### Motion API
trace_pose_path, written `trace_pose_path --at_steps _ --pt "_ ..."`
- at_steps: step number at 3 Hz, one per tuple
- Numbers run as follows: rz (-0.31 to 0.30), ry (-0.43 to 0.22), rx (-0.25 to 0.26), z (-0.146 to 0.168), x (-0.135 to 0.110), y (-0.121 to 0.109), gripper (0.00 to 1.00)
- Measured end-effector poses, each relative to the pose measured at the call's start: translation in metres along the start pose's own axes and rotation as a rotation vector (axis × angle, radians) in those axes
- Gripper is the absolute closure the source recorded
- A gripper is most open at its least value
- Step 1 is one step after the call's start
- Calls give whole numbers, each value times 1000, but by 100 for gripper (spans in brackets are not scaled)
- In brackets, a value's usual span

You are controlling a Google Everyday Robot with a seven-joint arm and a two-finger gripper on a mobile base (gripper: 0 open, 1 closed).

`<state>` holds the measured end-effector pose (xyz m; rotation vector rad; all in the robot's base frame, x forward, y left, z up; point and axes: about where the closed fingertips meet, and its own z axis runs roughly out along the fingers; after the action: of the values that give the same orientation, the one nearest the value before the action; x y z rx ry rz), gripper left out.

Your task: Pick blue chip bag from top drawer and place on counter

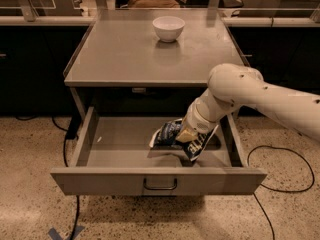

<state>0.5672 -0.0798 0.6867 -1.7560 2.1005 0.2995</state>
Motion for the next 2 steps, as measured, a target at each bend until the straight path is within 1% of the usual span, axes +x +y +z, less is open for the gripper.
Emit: trace_pose_path --at_steps 2 --pt "-30 3 8 -26 -15 8 100"
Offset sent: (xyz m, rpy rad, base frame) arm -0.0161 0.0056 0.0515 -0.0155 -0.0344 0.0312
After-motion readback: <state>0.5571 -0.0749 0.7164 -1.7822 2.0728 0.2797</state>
